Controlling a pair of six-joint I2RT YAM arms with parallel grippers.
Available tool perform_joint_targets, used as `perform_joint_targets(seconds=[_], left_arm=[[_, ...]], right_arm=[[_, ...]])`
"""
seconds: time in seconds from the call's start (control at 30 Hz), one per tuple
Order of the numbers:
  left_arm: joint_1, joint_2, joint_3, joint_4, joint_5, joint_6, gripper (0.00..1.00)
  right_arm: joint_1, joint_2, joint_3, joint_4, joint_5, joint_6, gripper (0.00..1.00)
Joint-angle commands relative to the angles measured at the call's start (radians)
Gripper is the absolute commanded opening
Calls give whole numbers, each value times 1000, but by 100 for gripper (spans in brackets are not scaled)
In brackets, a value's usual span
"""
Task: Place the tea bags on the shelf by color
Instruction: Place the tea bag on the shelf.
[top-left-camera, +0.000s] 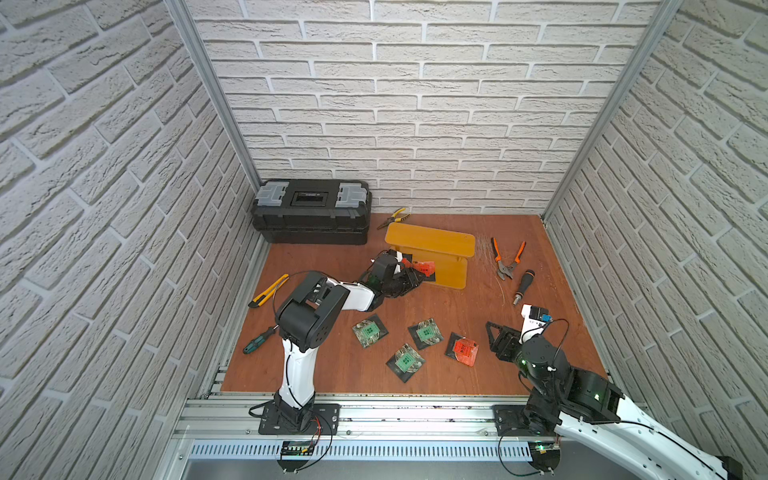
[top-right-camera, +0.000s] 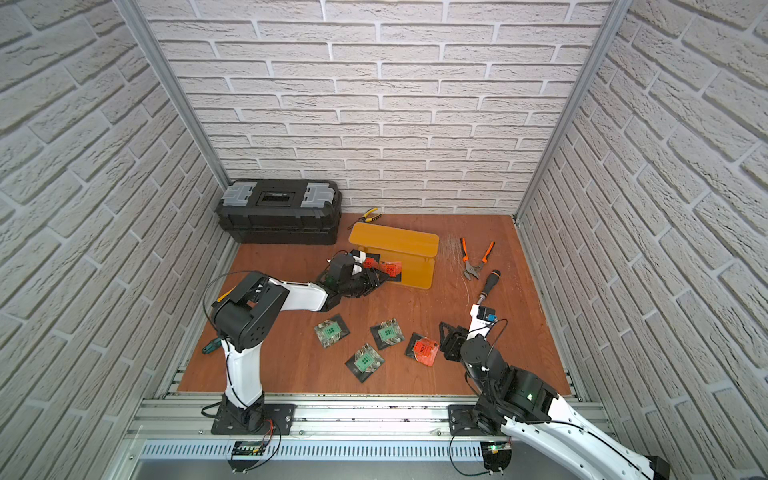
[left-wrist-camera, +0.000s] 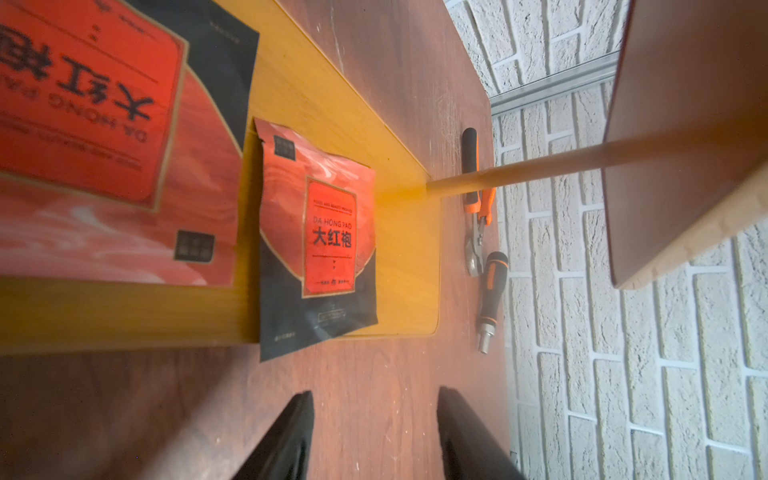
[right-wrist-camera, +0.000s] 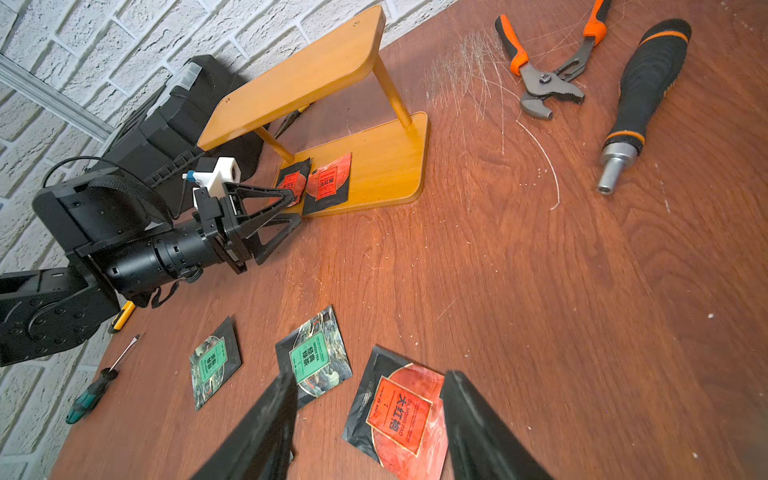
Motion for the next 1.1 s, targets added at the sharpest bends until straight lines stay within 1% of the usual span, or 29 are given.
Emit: perform_joint_targets(seconds=[0.0, 0.37, 1.07], left_arm=[[-3, 33, 23, 46, 11, -2, 53], [3, 68, 46, 52, 6, -6, 53], [34, 66, 45, 68, 10, -5, 53]], right_arm=[[-3, -13, -7, 16, 15, 7, 60], [-3, -22, -8, 5, 16, 9, 60], [-4, -19, -11, 6, 16, 14, 60]])
